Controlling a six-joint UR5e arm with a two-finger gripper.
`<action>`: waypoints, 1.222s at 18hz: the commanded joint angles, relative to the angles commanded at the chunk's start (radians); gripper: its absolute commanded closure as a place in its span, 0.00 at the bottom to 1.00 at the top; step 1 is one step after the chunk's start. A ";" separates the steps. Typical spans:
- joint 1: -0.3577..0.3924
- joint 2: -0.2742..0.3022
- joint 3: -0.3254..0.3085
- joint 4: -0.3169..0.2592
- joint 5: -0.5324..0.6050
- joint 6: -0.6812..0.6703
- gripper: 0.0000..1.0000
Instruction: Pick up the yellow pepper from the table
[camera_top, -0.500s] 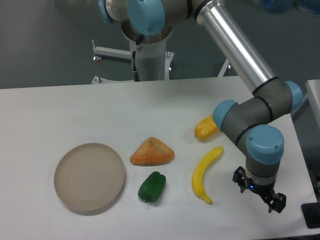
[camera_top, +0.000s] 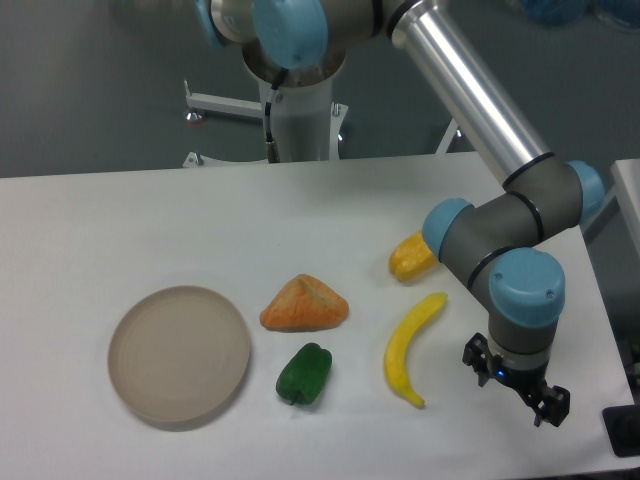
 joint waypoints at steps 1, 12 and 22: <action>0.000 0.017 -0.018 -0.003 0.000 0.000 0.00; 0.029 0.228 -0.235 -0.218 0.000 0.002 0.00; 0.043 0.403 -0.534 -0.235 0.000 -0.011 0.00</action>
